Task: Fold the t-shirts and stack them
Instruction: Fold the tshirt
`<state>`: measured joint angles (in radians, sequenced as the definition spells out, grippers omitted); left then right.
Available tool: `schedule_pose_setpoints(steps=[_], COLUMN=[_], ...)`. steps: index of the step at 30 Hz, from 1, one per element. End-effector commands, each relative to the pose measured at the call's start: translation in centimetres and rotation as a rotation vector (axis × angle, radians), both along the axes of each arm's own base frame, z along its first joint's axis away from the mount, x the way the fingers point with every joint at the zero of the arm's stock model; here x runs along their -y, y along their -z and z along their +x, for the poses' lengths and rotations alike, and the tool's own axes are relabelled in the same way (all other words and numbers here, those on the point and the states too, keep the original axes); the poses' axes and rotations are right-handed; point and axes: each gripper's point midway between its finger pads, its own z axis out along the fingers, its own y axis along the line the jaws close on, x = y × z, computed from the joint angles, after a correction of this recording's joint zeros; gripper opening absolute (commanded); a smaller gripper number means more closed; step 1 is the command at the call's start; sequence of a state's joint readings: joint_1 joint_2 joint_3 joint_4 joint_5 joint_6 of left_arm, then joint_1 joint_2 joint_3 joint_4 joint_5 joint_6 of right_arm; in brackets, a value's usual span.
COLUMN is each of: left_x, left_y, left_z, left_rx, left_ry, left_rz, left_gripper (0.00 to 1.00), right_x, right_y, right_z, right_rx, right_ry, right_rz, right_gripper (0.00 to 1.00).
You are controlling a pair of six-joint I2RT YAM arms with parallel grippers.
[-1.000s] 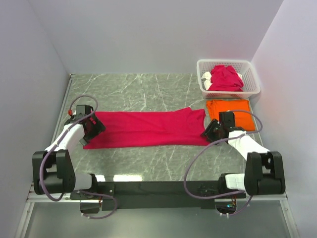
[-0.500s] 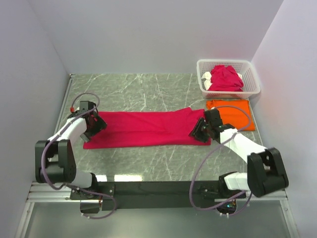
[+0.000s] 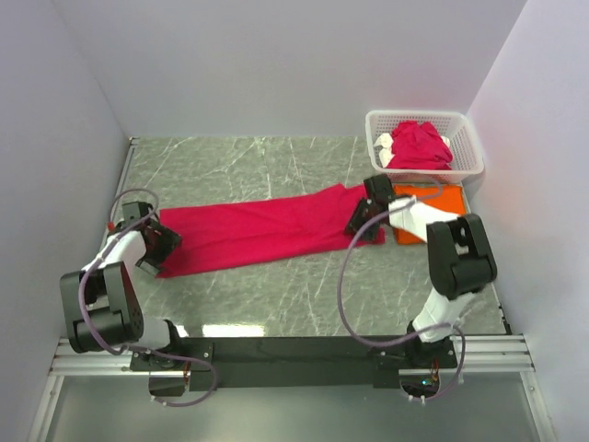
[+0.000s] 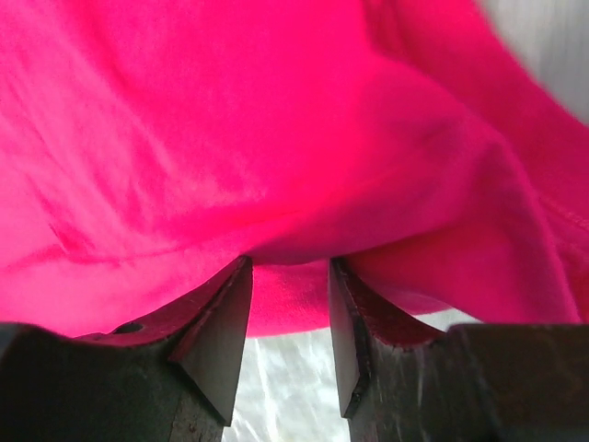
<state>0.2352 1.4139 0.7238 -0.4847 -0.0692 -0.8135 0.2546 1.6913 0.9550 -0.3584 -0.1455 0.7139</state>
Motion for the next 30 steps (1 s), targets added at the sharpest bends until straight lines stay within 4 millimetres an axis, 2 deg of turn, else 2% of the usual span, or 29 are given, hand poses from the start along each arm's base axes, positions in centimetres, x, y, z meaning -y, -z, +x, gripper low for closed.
schedule_pose_setpoints(steps=[1,2,4,7,10,11,12,14,15,17,18,19,22,24,25,26,27,28,30], left_x=[0.8,1.1,1.5,1.9,2.1,1.8,2.0,1.4,2.1,0.9,1.6,1.7,3.8,5.2,5.4,5.6,5.8,5.9,6.2], left_y=[3.4,3.3,2.9,1.7,-0.2,-1.7,-2.6,-5.6,-6.7,-9.1,-9.7,-10.4,-10.2,-10.1,-10.7,-9.6,-9.4,-9.0,-8.5], left_z=[-5.3,-5.6,-5.7,-5.6,-5.4,-4.7,-4.3,-3.2,-2.6,-1.3,-0.7,0.4,2.8,4.5,5.6,6.5,7.2,8.3,9.2], left_rx=[-0.139,-0.123,-0.105,-0.059,-0.011,0.041,0.064,0.146,0.183,0.241,0.258,0.278,0.257,0.255,0.263,0.228,0.220,0.197,0.170], left_ry=[-0.097,-0.116,-0.125,-0.135,-0.111,-0.087,-0.058,-0.020,0.031,0.060,0.111,0.156,0.319,0.403,0.436,0.457,0.468,0.482,0.508], left_rz=[-0.114,-0.134,-0.159,-0.170,-0.164,-0.138,-0.120,-0.040,-0.027,0.105,0.129,0.168,0.218,0.257,0.279,0.287,0.297,0.309,0.317], left_gripper=[0.81,0.81,0.80,0.80,0.87,0.89,0.91,0.97,0.98,0.99,0.99,0.99,0.99,1.00,0.99,0.99,0.98,0.97,0.96], right_x=[2.6,2.5,2.5,1.5,0.9,0.6,0.2,-0.4,-0.7,-1.0,-0.9,-0.7,-0.9,-1.4,-1.4,-1.3,-1.8,-1.5,-1.2], right_y=[-0.3,-1.2,-2.0,-3.5,-4.3,-5.5,-6.1,-7.5,-7.7,-7.4,-7.1,-6.3,-5.2,-5.0,-4.9,-4.8,-4.9,-5.3,-5.2], right_z=[3.8,5.9,8.2,12.8,14.1,14.4,14.2,12.8,12.1,9.5,8.7,6.8,4.9,4.6,4.6,4.7,4.7,5.3,5.3], right_rx=[0.028,0.053,0.086,0.171,0.188,0.218,0.241,0.270,0.271,0.245,0.235,0.208,0.202,0.206,0.205,0.205,0.210,0.228,0.221], right_ry=[0.011,-0.003,-0.015,-0.063,-0.103,-0.103,-0.104,-0.091,-0.084,-0.051,-0.032,0.002,0.054,0.062,0.079,0.087,0.081,0.111,0.130], right_rz=[-0.114,-0.121,-0.146,-0.142,-0.148,-0.137,-0.130,-0.121,-0.119,-0.102,-0.102,-0.088,-0.052,-0.036,-0.045,-0.054,-0.062,-0.092,-0.141], right_gripper=[0.46,0.46,0.46,0.47,0.47,0.47,0.47,0.47,0.47,0.47,0.47,0.47,0.47,0.47,0.47,0.47,0.47,0.47,0.47])
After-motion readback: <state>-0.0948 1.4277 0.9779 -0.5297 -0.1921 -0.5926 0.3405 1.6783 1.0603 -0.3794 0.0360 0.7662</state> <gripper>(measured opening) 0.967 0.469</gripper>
